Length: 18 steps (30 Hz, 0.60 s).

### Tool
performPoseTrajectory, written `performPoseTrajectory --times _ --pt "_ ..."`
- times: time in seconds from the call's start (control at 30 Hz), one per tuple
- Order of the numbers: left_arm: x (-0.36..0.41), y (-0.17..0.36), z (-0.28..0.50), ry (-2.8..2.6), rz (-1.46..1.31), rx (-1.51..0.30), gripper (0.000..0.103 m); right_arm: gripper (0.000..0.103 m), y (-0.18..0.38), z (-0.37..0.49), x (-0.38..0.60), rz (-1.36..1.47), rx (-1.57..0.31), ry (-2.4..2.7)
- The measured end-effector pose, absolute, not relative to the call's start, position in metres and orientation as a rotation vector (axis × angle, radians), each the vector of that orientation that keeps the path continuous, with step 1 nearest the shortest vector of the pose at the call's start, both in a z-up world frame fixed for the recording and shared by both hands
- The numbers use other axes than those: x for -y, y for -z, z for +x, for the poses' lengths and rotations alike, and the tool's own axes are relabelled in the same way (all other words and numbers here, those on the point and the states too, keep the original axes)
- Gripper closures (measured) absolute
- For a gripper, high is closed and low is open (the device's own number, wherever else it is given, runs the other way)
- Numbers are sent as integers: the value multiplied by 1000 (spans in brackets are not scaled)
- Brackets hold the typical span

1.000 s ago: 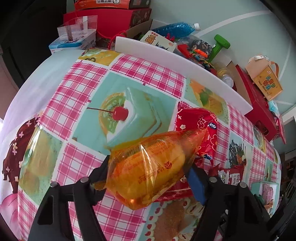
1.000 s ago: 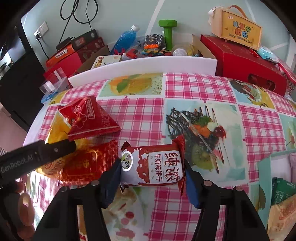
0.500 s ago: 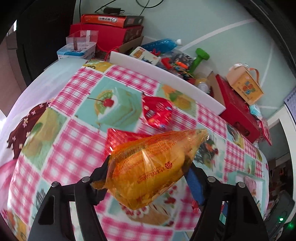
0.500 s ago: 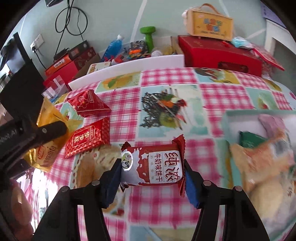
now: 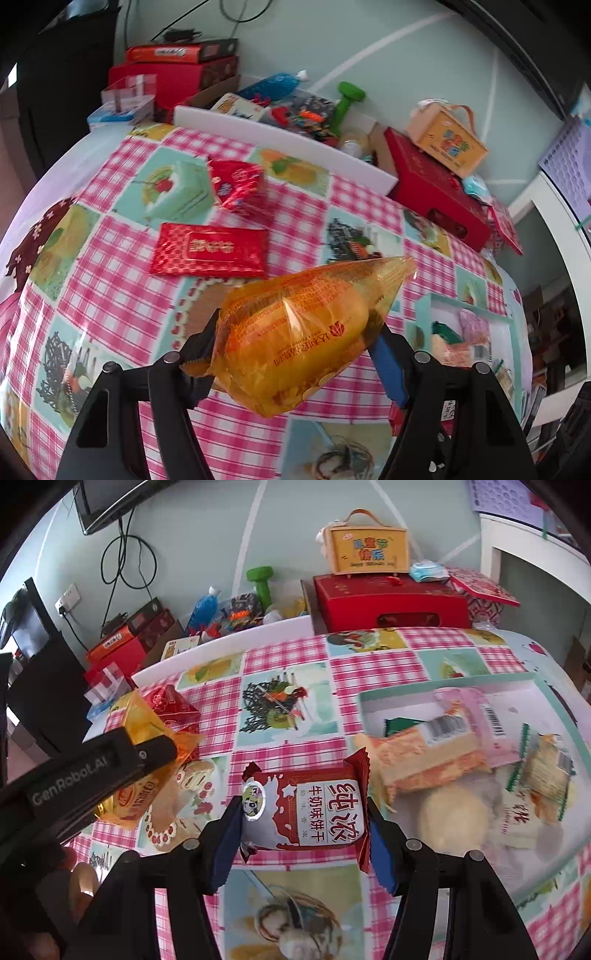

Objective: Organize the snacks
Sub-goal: 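Carry the yellow bread roll and milk biscuit packet over the teal tray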

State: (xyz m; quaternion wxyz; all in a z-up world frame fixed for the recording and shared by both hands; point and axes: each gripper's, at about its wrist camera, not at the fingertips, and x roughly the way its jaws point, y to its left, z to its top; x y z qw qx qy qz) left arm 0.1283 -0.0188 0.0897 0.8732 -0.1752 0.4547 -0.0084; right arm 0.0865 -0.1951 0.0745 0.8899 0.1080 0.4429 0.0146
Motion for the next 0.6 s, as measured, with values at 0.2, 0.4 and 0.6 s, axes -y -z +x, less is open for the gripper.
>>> performPoseTrajectory --times 0.2,0.4,0.6 --pt "44 -106 123 73 -339 -908 29 39 -88 79 222 245 -881 12" --pt "75 -116 120 138 -308 -892 29 39 -101 69 275 302 -838 119" --pt "120 -119 116 249 -259 -909 29 39 -97 58 336 366 -842 266"
